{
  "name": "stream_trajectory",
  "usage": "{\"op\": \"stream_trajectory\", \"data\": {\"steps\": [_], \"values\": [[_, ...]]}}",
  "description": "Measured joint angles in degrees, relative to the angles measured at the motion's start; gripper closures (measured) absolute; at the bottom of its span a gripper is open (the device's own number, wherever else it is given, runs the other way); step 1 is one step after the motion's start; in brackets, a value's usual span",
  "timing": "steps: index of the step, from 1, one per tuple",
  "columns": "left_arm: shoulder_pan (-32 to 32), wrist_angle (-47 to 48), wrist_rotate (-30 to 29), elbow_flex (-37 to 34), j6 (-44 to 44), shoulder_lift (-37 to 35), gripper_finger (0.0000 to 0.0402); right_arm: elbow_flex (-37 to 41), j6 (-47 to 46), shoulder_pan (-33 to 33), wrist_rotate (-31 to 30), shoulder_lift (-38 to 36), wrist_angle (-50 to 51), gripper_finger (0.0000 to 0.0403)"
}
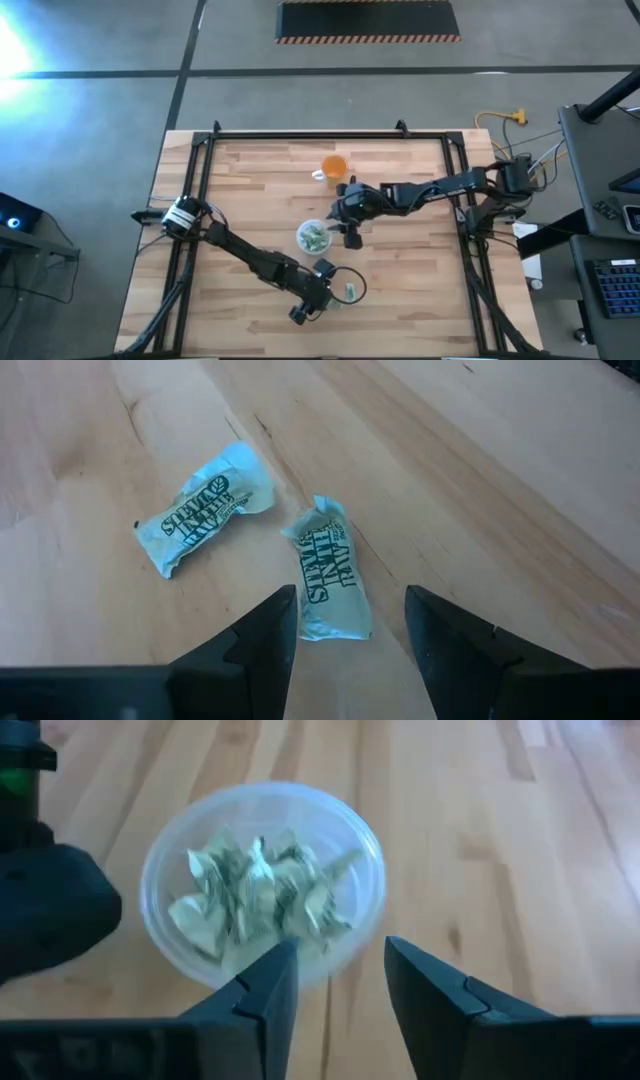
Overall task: Pick and place Stevia / Truvia into bins
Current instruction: Put the green stevia packet into the transparent container
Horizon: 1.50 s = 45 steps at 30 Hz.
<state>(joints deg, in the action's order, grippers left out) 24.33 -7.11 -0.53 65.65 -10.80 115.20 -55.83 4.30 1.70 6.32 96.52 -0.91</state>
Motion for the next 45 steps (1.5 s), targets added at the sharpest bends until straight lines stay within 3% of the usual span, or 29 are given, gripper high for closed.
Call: {"op": "stream_trajectory", "data": {"steps": [6,11,25,32,38,41,45], "values": [[-0.9,0.02,-0.23,-0.04,2.92,0.0,0.0231,0.21,-1.98,0.15,-0.45,-5.93,8.87,0.0261],[-2.12,0.42,3.23,-0.17,5.83,0.0,0.0244,1.59,-4.14,0.04,-3.34,-11.55,12.9,0.0272],[-2.22,0.15,6.83,-0.37,3.95,0.0,0.0392,11.44,-10.62,-0.33,-9.21,-21.59,16.17,0.0301],[-2.24,0.29,6.45,-0.26,3.15,-0.47,0.0399,18.2,-15.14,-0.35,-9.25,-22.02,15.48,0.0316],[-2.24,0.94,6.43,-0.37,2.59,-5.32,0.04,21.32,-18.18,-1.89,-8.91,-20.34,14.07,0.0321],[-2.17,5.56,3.51,-0.48,0.96,-9.17,0.04,22.12,-18.24,-3.35,-7.69,-19.42,11.29,0.032],[-2.16,15.58,-8.25,-0.67,-0.17,-15.55,0.04,23.05,-17.82,-5.93,-4.98,-18.77,5.87,0.0317]]}}
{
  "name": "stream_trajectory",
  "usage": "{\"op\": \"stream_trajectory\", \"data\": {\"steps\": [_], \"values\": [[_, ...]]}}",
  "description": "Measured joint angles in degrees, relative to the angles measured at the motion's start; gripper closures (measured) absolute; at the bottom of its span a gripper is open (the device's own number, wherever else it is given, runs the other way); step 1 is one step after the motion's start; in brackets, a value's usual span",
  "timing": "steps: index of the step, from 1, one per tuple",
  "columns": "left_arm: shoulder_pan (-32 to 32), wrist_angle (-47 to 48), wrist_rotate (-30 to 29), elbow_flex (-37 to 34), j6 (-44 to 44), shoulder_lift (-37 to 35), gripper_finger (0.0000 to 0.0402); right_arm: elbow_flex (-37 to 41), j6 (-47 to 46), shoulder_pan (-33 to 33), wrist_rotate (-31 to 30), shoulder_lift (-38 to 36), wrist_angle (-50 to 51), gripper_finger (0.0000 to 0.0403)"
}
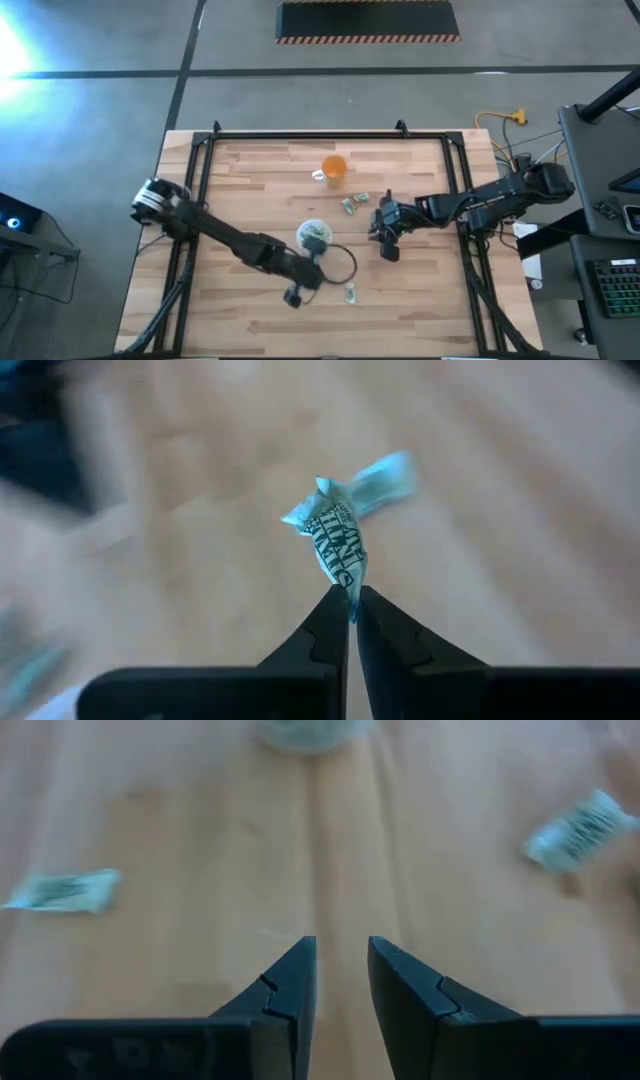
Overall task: Pick and place Stevia / Truvia into bins
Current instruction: Put the green stevia packet into the transparent container
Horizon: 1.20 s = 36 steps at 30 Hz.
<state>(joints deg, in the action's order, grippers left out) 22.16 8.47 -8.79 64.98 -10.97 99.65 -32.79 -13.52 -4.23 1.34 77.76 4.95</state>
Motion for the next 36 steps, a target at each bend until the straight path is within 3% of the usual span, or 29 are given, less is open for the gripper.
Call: {"op": "stream_trajectory", "data": {"steps": [4,11,16,19,24,29,36], "values": [[-0.1,6.67,-11.88,-1.64,-0.01,-6.61,0.04,0.23,0.5,-2.99,0.51,0.7,-4.88,0.0318],[-1.84,10.65,-24.08,-7.57,0.14,-16.96,0.04,0.29,0.42,-7.43,0.63,1.97,-10.27,0.0325],[-4.69,8.85,-24.24,-12.7,1.39,-18.61,0.04,0.1,1.0,-10.37,0.81,3.3,-15.76,0.032],[-6.21,6.23,-20.7,-14.27,1.42,-17.27,0.04,0.3,4.11,-10.95,0.01,3.65,-17.68,0.0314],[-6.78,5.83,-16.96,-15.05,0.53,-15.45,0.0393,0.23,4.98,-10.53,-7.37,4.01,-17.9,0.0302],[-6.78,5.62,-15.69,-14.94,0.04,-15.19,0.0335,0.23,4.77,-10.28,-6.7,4.11,-17.84,0.0285],[-6.78,6.66,-15.68,-14.01,0.05,-16.13,0.0247,0.21,4.02,-11.47,0.16,7.88,-25.02,0.0267]]}}
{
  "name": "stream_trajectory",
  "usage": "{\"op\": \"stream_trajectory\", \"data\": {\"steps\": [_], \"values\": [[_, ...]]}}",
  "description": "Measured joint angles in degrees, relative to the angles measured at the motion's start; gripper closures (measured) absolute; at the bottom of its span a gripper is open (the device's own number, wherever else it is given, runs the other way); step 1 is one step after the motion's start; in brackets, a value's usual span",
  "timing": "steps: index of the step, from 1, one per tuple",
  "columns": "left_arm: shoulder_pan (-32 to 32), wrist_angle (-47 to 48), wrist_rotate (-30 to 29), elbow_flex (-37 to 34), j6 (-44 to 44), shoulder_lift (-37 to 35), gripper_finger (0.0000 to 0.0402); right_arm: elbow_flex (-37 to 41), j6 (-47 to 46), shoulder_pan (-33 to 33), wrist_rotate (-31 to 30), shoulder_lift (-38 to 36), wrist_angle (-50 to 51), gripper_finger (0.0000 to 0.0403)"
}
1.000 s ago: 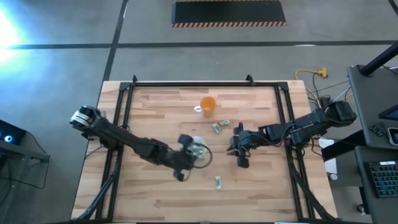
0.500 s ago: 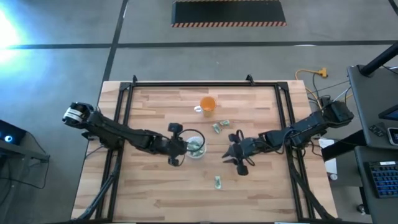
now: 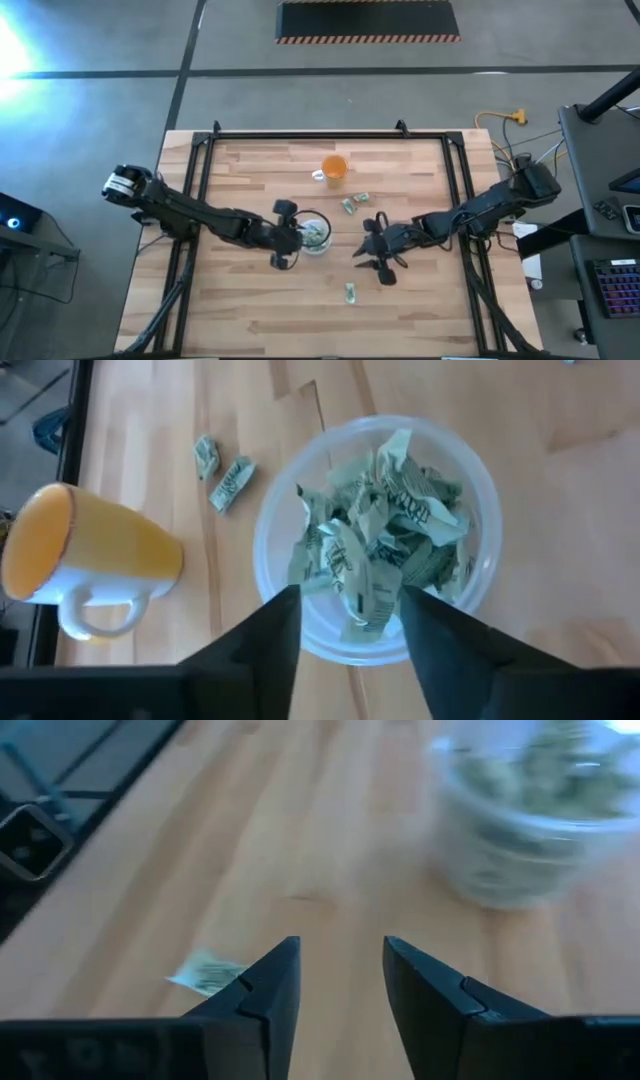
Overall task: Pick and place Stevia / Truvia into bins
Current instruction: Put the green stevia packet into the transparent container
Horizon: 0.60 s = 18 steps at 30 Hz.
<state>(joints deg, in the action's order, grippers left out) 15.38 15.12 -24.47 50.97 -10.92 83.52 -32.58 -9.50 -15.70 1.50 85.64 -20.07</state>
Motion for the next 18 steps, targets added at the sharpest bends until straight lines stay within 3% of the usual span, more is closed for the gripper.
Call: {"op": "stream_trajectory", "data": {"steps": [8,18], "values": [[0.48,7.34,-0.03,0.15,3.86,-6.85,0.0217,-0.11,-1.33,-3.33,4.92,10.57,-12.95,0.0271],[0.7,10.42,-2.34,-3.55,10.56,-18.49,0.0217,-4.7,-2.53,-5.34,5.03,21.28,-13.04,0.0272]]}}
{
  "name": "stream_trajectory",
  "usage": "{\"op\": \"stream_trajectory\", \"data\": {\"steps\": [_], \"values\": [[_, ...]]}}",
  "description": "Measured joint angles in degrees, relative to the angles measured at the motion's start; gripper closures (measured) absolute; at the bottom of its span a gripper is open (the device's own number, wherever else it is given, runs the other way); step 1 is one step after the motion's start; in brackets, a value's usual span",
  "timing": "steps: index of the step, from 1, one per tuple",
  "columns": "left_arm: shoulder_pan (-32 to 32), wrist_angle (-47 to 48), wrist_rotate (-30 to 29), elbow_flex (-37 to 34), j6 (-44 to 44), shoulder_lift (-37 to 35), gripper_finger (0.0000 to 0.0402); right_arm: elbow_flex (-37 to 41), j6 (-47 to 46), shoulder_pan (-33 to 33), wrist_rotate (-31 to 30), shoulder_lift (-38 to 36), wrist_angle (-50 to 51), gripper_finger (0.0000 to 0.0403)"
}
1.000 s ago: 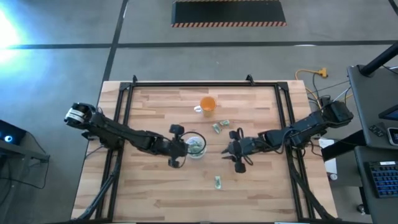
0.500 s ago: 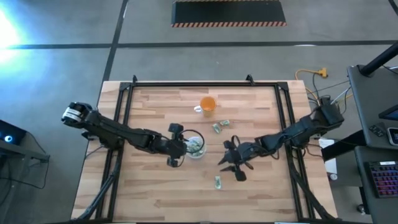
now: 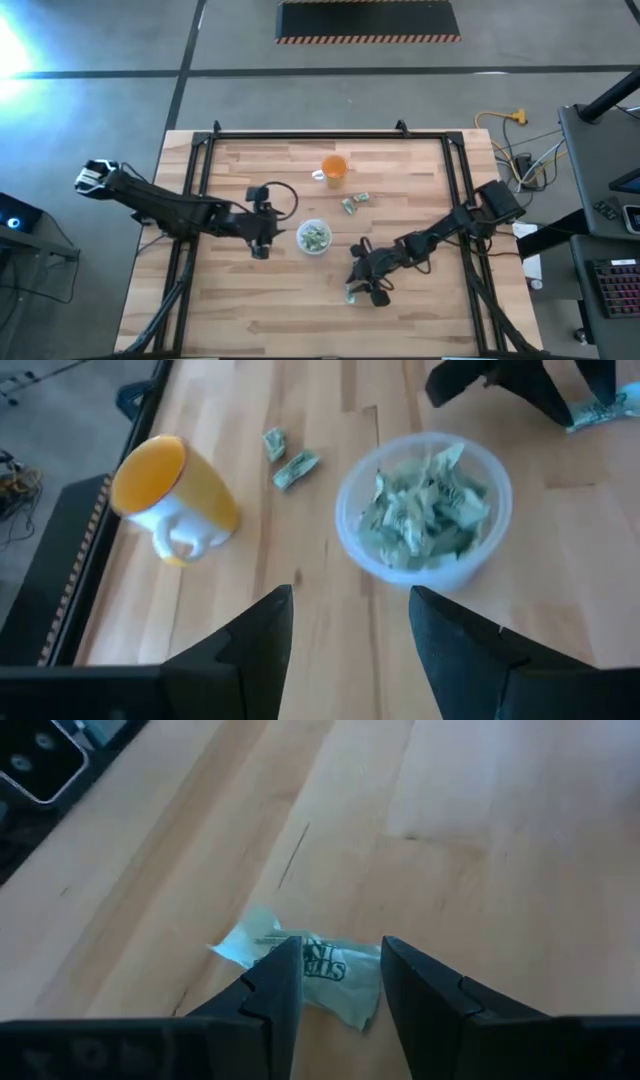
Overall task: Pick and place Stevia / Truvia into bins
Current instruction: Put the green stevia packet into the transparent container
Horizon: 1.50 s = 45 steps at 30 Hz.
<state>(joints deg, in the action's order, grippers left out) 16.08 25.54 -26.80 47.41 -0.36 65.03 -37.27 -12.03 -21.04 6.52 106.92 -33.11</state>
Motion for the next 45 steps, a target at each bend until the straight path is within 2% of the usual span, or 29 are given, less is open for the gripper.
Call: {"op": "stream_trajectory", "data": {"steps": [6,14,21,25,27,32,34,37,45], "values": [[0.17,0.44,-0.53,-2.96,1.66,-4.42,0.0217,-0.44,-0.9,0.0,-0.44,0.6,2.15,0.0283],[0.17,-0.03,-0.55,-3.14,1.37,-5.4,0.0216,-0.61,1.22,0.02,-0.68,-0.56,4.48,0.0384],[0.17,0.55,-0.54,-3.18,1.05,-5.2,0.0216,-1.94,3.64,0.34,-0.68,-2.98,6.54,0.0389],[0.17,0.87,-0.55,-3.18,1.05,-5.2,0.0216,-2.77,7.09,0.66,-4.66,-7.9,10.25,0.039],[0.18,0.83,-0.53,-3.18,1.03,-5.2,0.0216,-3.04,10.22,0.68,-9.43,-11.01,11.69,0.039],[0.17,0.87,-0.55,-3.47,1.03,-5.2,0.0216,-3.98,19.0,2.34,-26.15,-16.52,9.97,0.039],[0.19,0.82,-0.53,-3.57,1.03,-5.2,0.0216,-4.38,21.11,4.06,-29.65,-16.71,7.56,0.039],[0.17,0.62,-0.53,-3.65,1.03,-5.22,0.0216,-6.14,23.03,6.89,-29.14,-15.09,5.05,0.039],[0.17,0.97,-0.54,-3.97,1.01,-5.22,0.0216,-13.36,22.98,12.65,-24.65,-5.99,7.08,0.039]]}}
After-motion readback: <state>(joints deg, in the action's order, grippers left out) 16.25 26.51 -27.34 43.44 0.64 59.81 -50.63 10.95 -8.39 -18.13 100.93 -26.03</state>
